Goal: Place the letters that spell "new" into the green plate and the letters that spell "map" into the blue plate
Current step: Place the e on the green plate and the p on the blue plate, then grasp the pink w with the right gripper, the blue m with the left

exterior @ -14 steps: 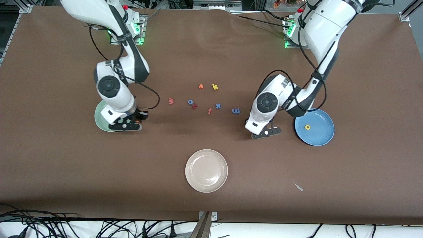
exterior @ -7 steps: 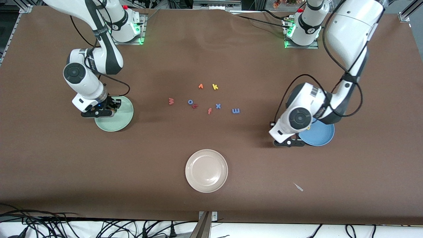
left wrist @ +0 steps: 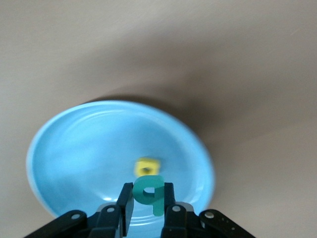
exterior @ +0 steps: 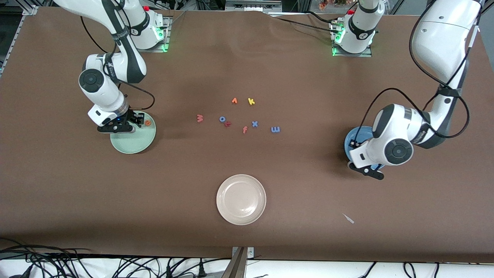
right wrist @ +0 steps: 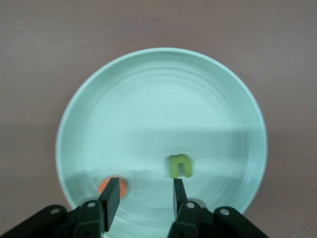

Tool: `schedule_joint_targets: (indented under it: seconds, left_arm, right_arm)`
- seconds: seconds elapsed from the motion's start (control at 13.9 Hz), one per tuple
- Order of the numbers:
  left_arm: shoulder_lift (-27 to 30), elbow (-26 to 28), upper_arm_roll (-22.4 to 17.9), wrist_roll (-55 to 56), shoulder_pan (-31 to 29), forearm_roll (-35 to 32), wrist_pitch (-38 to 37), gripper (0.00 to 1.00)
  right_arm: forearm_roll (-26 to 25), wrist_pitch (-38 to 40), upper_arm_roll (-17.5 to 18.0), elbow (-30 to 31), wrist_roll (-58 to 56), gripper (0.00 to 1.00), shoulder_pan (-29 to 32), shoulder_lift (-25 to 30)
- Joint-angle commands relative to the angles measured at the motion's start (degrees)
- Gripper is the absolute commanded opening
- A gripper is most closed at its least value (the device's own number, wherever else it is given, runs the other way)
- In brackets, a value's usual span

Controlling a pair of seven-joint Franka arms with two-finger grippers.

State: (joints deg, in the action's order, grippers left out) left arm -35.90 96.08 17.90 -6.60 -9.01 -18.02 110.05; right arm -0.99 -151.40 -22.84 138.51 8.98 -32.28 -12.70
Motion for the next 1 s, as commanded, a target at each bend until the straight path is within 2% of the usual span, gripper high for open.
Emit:
schedule_joint_targets:
  seconds: [0.0,0.07,0.14,0.22,0.43,0.57,0.72,0.93]
  left_arm:
    - [-0.6,0.5,0.7,-3.9,-2.1,-2.8,-0.5,0.28]
    - [-0.6,0.7,0.7,-3.9,-2.1,-2.8,-0.5,0.74]
    - [-0.6,0.7,0.7,-3.9,-1.9,-2.7,-0.6,1.0]
    - [-0.4,0.7,0.8,-3.7,-1.8,-2.4,-0.6,1.0]
    - [0.5,1.0,1.8,0.4,-1.8,0.9,-0.6,1.0]
    - [1.7,1.9,3.7,5.6,-1.9,5.7,0.0,1.0]
    - [2.9,4.3,7.6,13.4,-1.9,7.2,2.6,1.0]
    - [4.0,10.4,13.5,29.3,-1.7,7.0,11.8,1.0]
  right_arm:
    - [-0.4,0.9,7.3,0.3,12.4,0.53,-0.3,2.3]
    - [-0.4,0.9,10.1,-0.3,17.0,0.53,-0.4,2.2]
    - [-0.4,0.9,11.5,-1.1,20.8,0.54,-0.4,1.9]
    - [-0.4,0.9,13.2,-1.9,24.3,0.59,-0.6,1.7]
    - [-0.4,0.9,17.1,-3.6,32.7,0.6,-1.1,1.3]
    - [-0.4,0.9,17.5,-5.4,37.5,0.6,-3.7,-0.9]
    - [-0.4,0.9,17.5,-7.9,43.2,0.61,-6.3,-3.2]
    - [-0.7,0.8,17.4,-8.5,47.4,0.61,-9.2,-5.5]
